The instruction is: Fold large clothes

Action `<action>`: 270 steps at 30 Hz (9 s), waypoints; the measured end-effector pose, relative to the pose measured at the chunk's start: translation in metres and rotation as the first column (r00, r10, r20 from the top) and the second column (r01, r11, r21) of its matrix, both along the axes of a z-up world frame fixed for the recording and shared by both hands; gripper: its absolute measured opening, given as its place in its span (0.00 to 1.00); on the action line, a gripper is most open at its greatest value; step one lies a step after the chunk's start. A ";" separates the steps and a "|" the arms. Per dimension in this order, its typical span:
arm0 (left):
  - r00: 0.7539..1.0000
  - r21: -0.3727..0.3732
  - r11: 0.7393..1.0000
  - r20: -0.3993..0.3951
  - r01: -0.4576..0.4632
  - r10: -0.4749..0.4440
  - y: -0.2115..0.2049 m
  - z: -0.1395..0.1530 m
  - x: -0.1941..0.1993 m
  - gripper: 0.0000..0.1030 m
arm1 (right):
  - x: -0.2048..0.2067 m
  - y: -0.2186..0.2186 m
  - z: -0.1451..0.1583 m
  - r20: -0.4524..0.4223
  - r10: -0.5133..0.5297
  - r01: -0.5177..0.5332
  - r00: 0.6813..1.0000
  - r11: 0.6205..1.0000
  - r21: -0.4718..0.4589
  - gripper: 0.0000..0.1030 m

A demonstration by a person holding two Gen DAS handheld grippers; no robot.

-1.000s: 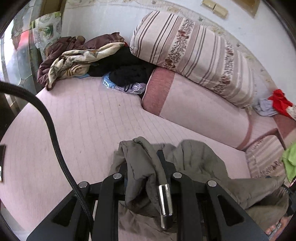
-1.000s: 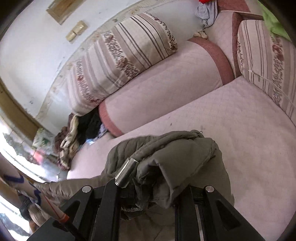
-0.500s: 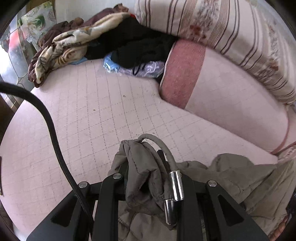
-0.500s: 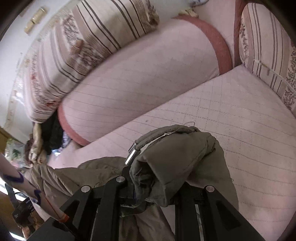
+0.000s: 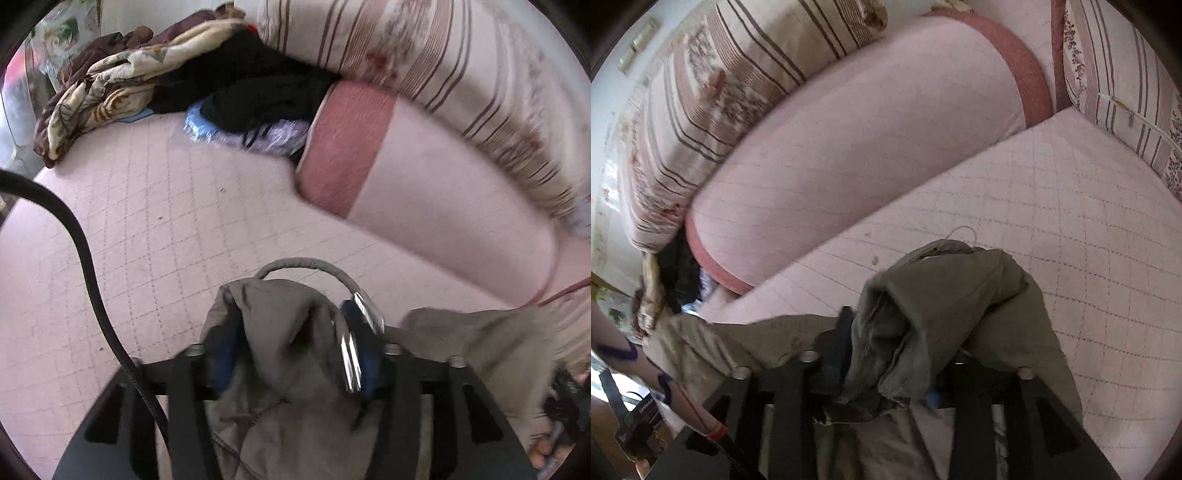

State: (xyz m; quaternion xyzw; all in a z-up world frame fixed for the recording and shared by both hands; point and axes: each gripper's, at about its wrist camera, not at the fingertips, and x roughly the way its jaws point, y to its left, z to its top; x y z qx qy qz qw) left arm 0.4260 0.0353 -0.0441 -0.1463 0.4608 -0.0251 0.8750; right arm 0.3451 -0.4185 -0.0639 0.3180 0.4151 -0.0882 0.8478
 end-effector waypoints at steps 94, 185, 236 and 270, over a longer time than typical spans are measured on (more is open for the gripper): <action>0.995 0.130 0.991 0.104 -0.018 0.004 0.046 -0.045 -0.192 0.70 | -0.002 0.269 -0.048 -0.083 0.253 -0.255 0.964 0.784 -0.566 0.92; 0.968 -0.502 0.846 -0.064 0.179 -0.243 0.030 -0.125 -0.077 0.96 | -0.039 -0.069 -0.127 -0.088 0.218 -0.184 0.972 0.939 0.290 1.00; 0.979 0.125 0.991 0.189 0.053 -0.076 0.007 -0.036 -0.235 0.74 | -0.031 0.072 -0.042 -0.159 0.080 -0.138 0.984 0.909 -0.393 0.44; 0.990 0.041 0.998 0.134 0.040 -0.046 0.054 -0.026 -0.243 0.77 | -0.048 0.281 -0.055 -0.162 0.346 -0.372 0.924 0.714 -0.593 0.71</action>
